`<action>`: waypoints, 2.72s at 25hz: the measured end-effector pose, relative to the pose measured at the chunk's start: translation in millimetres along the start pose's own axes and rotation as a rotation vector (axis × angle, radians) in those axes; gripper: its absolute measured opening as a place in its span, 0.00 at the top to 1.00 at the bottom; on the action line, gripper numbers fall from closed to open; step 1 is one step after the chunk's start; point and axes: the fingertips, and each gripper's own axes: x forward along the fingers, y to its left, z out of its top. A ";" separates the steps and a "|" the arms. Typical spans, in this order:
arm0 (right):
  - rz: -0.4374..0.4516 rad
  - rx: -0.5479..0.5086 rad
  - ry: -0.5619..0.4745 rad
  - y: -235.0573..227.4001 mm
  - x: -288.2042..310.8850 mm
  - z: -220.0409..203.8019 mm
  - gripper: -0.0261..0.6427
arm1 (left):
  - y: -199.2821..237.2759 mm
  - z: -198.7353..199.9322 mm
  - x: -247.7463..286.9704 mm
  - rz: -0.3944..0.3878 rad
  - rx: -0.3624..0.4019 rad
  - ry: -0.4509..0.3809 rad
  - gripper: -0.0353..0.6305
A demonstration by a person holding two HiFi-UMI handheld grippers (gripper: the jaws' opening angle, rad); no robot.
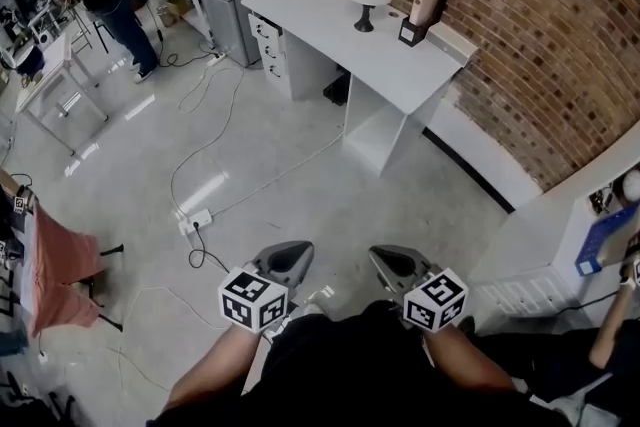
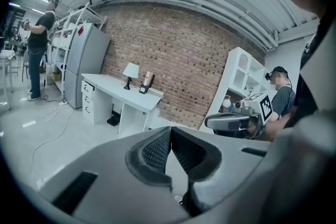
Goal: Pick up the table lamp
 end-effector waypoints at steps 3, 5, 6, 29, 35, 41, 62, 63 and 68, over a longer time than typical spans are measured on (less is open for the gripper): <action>-0.002 0.023 0.019 10.3 5.4 -7.5 0.95 | 7.0 -5.3 -10.0 -0.005 -0.009 0.007 0.94; -0.003 0.032 0.033 13.7 8.2 -11.1 0.96 | 9.8 -6.9 -13.4 -0.009 -0.016 0.011 0.94; -0.007 0.036 0.035 13.2 9.7 -10.9 0.95 | 11.1 -6.5 -13.6 -0.013 -0.018 0.011 0.94; -0.040 0.099 -0.116 -143.9 106.2 91.3 0.96 | 103.5 105.7 109.8 -0.012 0.025 -0.053 0.94; -0.005 0.078 -0.115 -189.4 131.2 121.9 0.96 | 130.5 142.3 158.4 0.012 0.023 -0.070 0.94; 0.004 0.104 -0.117 -234.6 149.1 134.5 0.96 | 143.4 143.9 198.2 0.026 0.004 -0.039 0.94; -0.015 0.125 -0.062 -309.8 216.6 158.9 0.95 | 220.8 187.9 277.6 -0.007 -0.023 0.000 0.94; -0.020 0.129 -0.062 -316.8 223.4 162.7 0.96 | 228.1 195.7 283.6 -0.010 -0.021 -0.007 0.94; -0.034 0.130 -0.064 -341.3 265.7 190.5 0.95 | 267.8 227.9 303.9 -0.031 -0.001 -0.009 0.94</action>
